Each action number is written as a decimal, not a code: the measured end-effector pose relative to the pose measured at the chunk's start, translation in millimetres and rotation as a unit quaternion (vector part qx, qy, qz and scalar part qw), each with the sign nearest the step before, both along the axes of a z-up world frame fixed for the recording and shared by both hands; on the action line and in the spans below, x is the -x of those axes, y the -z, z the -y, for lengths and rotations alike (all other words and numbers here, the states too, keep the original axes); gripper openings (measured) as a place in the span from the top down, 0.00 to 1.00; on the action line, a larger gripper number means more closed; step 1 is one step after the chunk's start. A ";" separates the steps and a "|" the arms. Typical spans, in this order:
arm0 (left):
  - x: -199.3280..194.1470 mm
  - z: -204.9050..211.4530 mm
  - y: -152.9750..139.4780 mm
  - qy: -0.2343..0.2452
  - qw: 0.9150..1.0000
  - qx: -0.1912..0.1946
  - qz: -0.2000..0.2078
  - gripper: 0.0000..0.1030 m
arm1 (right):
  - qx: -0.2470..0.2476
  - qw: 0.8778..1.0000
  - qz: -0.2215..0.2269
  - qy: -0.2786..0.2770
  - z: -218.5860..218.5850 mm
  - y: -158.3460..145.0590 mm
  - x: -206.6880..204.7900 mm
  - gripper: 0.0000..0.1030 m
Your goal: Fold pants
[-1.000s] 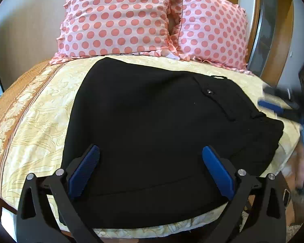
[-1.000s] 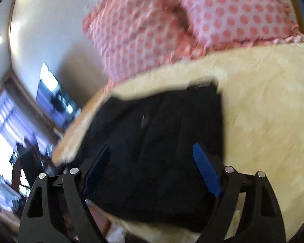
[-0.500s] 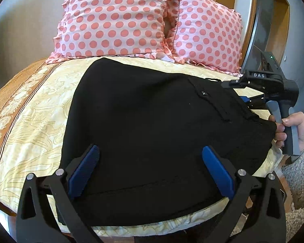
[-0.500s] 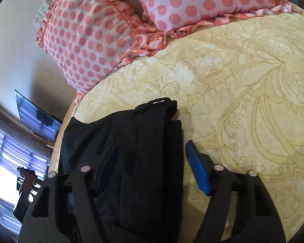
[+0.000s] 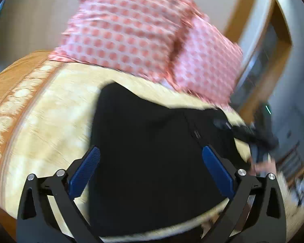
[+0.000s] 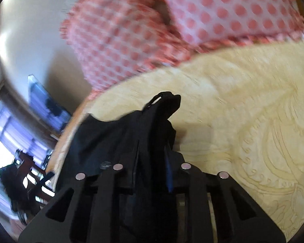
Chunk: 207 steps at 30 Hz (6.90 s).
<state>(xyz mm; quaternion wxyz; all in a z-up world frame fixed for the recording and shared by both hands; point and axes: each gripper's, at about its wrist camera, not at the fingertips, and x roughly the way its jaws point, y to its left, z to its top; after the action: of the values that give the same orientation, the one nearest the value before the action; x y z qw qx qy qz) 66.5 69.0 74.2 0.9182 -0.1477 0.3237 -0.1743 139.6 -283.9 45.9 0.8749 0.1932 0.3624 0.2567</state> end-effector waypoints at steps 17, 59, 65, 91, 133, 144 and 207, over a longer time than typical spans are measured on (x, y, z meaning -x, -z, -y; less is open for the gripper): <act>-124.6 -5.2 35.5 0.024 0.981 -0.011 -0.195 0.44 | 0.027 0.995 -0.086 0.038 8.4 26.3 -27.4 0.59; -141.1 95.2 13.0 0.065 0.988 -0.104 -0.096 0.13 | 0.151 0.988 -0.024 0.011 -31.2 -0.5 -46.4 0.25; -153.1 100.7 29.2 0.043 0.985 -0.103 -0.134 0.06 | 0.179 0.983 -0.026 0.028 -38.5 6.1 -40.2 0.17; 11.6 66.0 49.3 -0.069 0.972 -0.222 -0.032 0.02 | 0.265 0.951 0.055 0.147 -85.6 33.9 102.6 0.01; 16.5 64.1 52.2 -0.071 0.975 -0.211 -0.017 0.02 | 0.252 0.948 0.073 0.179 -85.8 41.6 113.1 0.01; 16.6 64.3 52.1 -0.072 0.975 -0.211 -0.017 0.02 | 0.252 0.948 0.073 0.179 -85.9 41.6 113.1 0.01; 12.0 64.6 49.5 -0.064 0.974 -0.215 -0.034 0.02 | 0.253 0.948 0.073 0.179 -86.6 42.6 113.3 0.01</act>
<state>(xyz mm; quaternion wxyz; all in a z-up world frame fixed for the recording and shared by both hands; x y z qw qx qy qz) 54.5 4.4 24.7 0.9261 0.0270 0.3747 -0.0358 26.3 -197.3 3.4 0.9507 0.0080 0.3100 0.0096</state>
